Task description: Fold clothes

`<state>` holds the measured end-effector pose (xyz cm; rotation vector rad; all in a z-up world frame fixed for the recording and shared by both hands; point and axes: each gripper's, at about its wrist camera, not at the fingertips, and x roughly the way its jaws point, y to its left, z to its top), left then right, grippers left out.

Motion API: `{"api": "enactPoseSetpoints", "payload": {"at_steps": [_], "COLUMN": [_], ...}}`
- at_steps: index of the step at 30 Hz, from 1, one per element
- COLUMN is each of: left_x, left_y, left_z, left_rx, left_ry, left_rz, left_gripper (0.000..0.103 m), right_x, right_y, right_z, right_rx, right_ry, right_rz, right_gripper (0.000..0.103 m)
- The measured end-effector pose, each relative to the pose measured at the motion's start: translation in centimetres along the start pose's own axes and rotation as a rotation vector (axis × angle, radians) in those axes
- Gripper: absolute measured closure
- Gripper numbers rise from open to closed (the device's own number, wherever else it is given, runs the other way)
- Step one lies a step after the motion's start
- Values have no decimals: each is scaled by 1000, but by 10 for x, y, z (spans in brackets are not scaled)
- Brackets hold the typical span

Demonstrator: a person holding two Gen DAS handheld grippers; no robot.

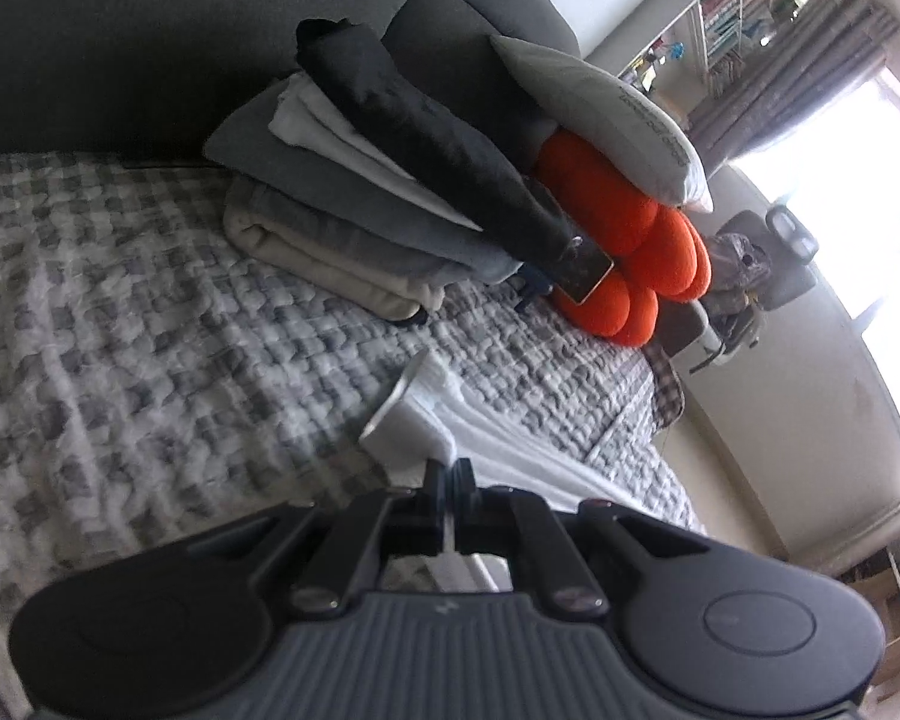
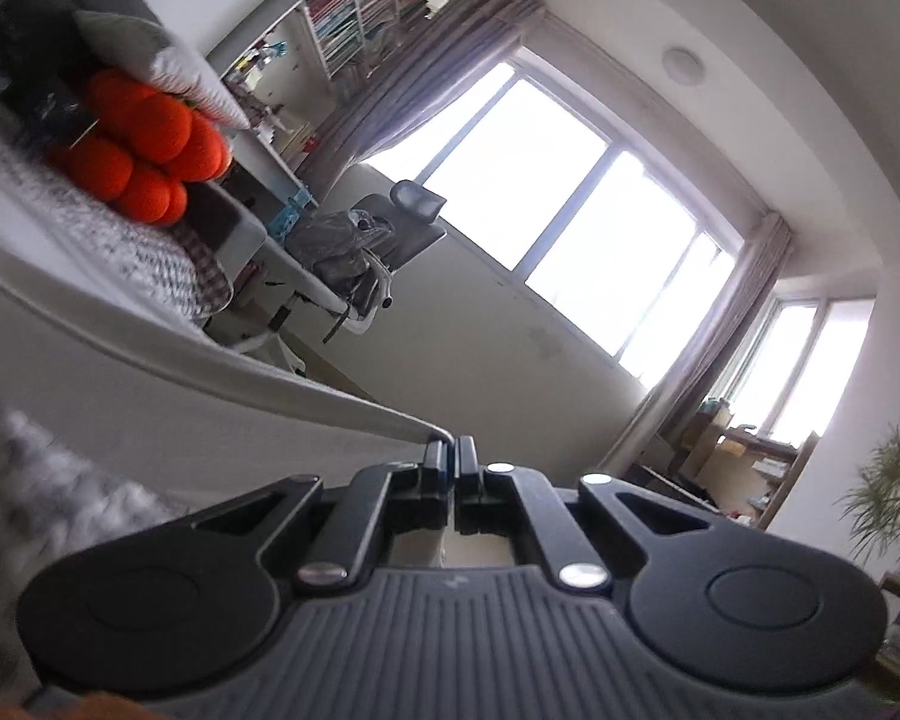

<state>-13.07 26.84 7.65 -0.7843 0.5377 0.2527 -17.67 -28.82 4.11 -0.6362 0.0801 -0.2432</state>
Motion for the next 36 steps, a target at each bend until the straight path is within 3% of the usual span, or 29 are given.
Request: {"api": "enactPoseSetpoints", "payload": {"at_steps": [10,22,29,36], "left_x": [22,84,132,168], "left_y": [-32,-54,-59,-60], "left_z": [18,43,40,35], "left_rx": [-38,-58,-1,81], "left_ry": [-46,-127,-123,-49], "left_rz": [12,131,215,248], "left_gripper": [101,101,101,101], "right_x": [76,186,233,258], "right_y": [2,27,53,65], "right_z": [36,65,72,72], "right_rx": [18,-16,-49,-73], "right_ry": [18,166,254,346], "right_rz": [-4,99,143,208], "right_gripper": [103,103,103,103]}}
